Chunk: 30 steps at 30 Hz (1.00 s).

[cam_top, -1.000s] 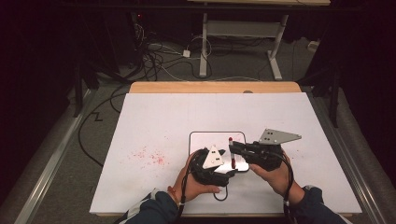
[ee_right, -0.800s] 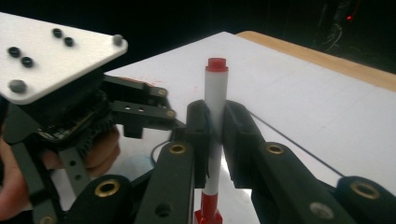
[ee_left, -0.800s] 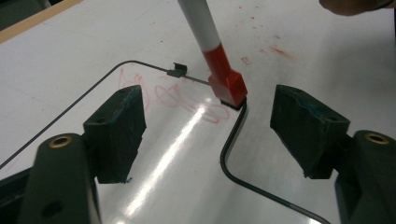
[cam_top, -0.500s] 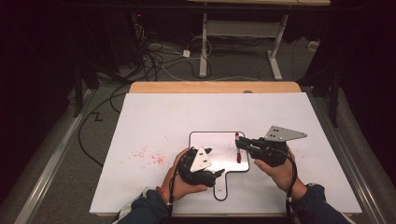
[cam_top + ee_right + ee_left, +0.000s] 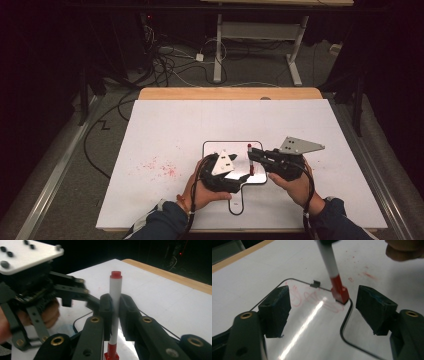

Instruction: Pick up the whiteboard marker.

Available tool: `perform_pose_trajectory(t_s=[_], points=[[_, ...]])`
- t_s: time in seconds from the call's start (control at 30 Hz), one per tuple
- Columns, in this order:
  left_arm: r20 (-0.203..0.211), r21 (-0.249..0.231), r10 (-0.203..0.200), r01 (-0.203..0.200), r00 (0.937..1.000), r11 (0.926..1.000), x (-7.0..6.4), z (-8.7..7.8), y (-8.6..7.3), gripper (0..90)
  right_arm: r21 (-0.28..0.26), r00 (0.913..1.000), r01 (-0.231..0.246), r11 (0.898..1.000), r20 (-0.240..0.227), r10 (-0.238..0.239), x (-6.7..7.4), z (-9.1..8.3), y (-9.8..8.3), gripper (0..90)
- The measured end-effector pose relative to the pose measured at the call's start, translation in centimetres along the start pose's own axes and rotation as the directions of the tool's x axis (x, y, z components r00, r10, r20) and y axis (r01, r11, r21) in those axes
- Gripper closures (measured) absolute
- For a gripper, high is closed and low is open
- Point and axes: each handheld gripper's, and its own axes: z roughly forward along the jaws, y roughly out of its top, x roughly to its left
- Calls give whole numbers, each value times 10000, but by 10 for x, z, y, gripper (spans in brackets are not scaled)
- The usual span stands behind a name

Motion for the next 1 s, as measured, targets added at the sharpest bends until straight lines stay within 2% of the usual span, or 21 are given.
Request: perform_pose_trajectory(t_s=[0.03,0.1,0.17,0.33,0.4,0.43,0.63,0.7,0.73,0.8,0.9,0.93,1.0], points=[[147,-51,-219,219,9997,9997,-2,6,2,327,-81,10000,-5,10000,-14,5,3,0,0,819],[118,-86,-243,244,9996,9997,-3,8,2,379,-112,10000,18,9999,-23,-18,3,-1,0,819],[324,-315,-459,470,9984,9984,-4,12,7,465,-195,10000,-33,9998,69,35,3,-2,-1,819],[564,-349,-608,628,9966,9974,-7,18,10,637,-284,9996,-50,9996,273,58,2,-6,-1,818],[699,-368,-533,560,9961,9978,-9,19,10,707,-303,9994,-89,9995,326,99,1,-8,-1,818],[635,-379,-459,484,9969,9981,-10,20,10,723,-299,9994,-78,9995,348,89,1,-8,-2,818],[475,-550,-596,622,9971,9965,-8,22,14,783,-359,9982,-69,9993,594,91,1,-14,-2,810],[644,-525,-581,615,9962,9967,-7,23,15,783,-339,9982,-91,9994,590,111,0,-16,-1,810],[632,-511,-508,541,9967,9972,-7,24,15,784,-379,9980,-65,9993,632,89,-1,-19,-1,782],[777,-465,-475,512,9958,9976,-6,27,14,784,-341,9967,-70,9994,808,97,-1,-22,-1,663],[831,-369,-567,599,9949,9975,-3,30,15,784,-332,9949,111,9994,1004,-77,-1,-31,-1,622],[946,-389,-757,796,9926,9961,1,32,16,784,-320,9927,294,9991,1176,-255,-1,-35,-2,587],[953,-339,-823,858,9920,9957,2,33,16,784,-361,9918,271,9990,1258,-224,-3,-44,-4,538]])
